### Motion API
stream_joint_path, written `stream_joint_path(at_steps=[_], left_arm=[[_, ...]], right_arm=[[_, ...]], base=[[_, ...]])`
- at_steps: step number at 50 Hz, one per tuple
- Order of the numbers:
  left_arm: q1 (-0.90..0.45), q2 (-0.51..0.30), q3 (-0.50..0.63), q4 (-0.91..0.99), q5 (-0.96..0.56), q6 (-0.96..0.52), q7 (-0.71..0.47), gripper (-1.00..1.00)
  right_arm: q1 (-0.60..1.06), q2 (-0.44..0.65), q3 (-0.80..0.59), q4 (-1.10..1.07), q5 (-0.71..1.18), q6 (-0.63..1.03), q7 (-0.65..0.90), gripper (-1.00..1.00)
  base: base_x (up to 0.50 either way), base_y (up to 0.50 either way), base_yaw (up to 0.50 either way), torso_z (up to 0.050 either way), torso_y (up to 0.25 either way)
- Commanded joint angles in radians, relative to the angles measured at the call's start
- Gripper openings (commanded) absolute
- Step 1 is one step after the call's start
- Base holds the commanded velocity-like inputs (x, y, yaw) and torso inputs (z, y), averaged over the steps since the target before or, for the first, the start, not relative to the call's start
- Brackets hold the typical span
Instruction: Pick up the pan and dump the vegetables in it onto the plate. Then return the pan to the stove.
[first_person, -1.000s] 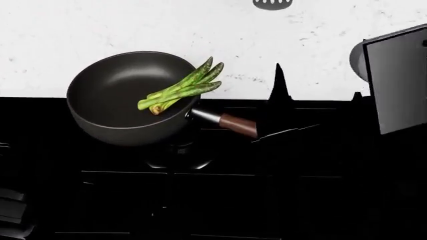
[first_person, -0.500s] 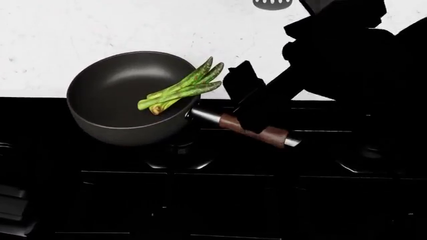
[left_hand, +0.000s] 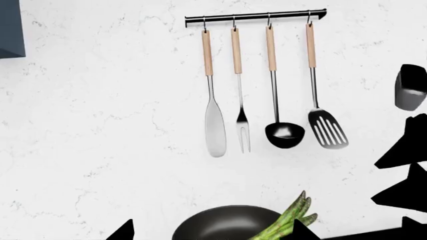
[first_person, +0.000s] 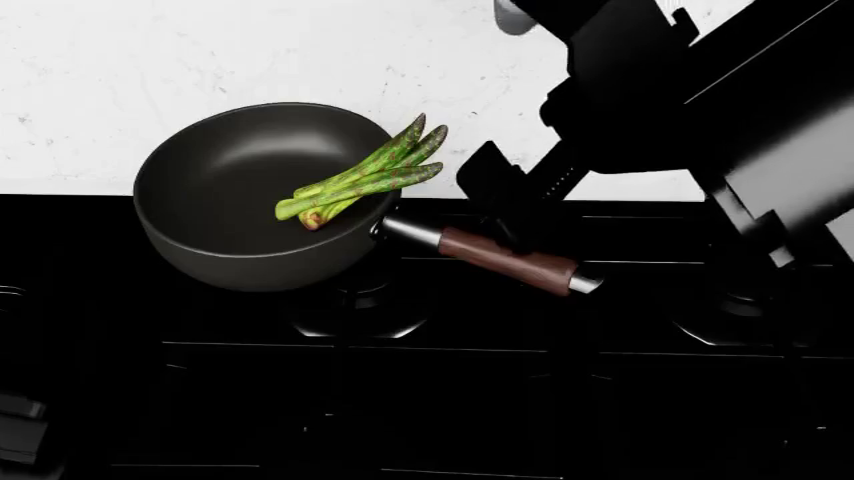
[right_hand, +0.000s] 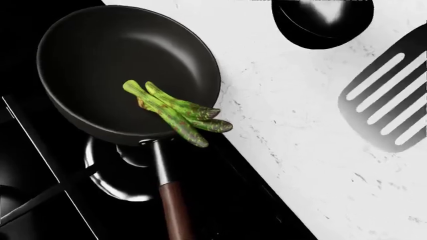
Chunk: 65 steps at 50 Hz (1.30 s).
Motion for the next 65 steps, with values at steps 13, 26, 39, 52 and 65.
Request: stream_joint_path(at_steps=[13, 26, 39, 52, 65], left_arm=[[-0.115, -0.116, 0.195, 0.004, -0.027, 0.183, -0.088, 1.00], [-0.155, -0.174, 0.293, 0.004, -0.010, 0.262, -0.124, 1.00], [-0.196, -0.200, 0.382, 0.000, 0.006, 0.315, -0.157, 1.00], [-0.287, -0.251, 0.556, 0.005, 0.036, 0.408, -0.210, 1.00], [-0.480, -0.304, 0.838, 0.005, 0.062, 0.516, -0.277, 1.00]], right_arm=[[-0.056, -0.141, -0.144, 0.213, -0.149, -0.243, -0.184, 1.00], [-0.089, -0.186, -0.220, 0.277, -0.206, -0.320, -0.241, 1.00], [-0.121, -0.293, -0.252, 0.522, -0.259, -0.458, -0.281, 1.00], [-0.161, -0.344, -0.255, 0.639, -0.268, -0.510, -0.290, 1.00], [-0.186, -0.381, -0.247, 0.753, -0.268, -0.546, -0.302, 1.00]], base=[[0.00, 0.00, 0.00, 0.000, 0.000], [0.00, 0.00, 0.00, 0.000, 0.000], [0.00, 0.00, 0.00, 0.000, 0.000], [0.00, 0.00, 0.00, 0.000, 0.000], [0.00, 0.00, 0.00, 0.000, 0.000]])
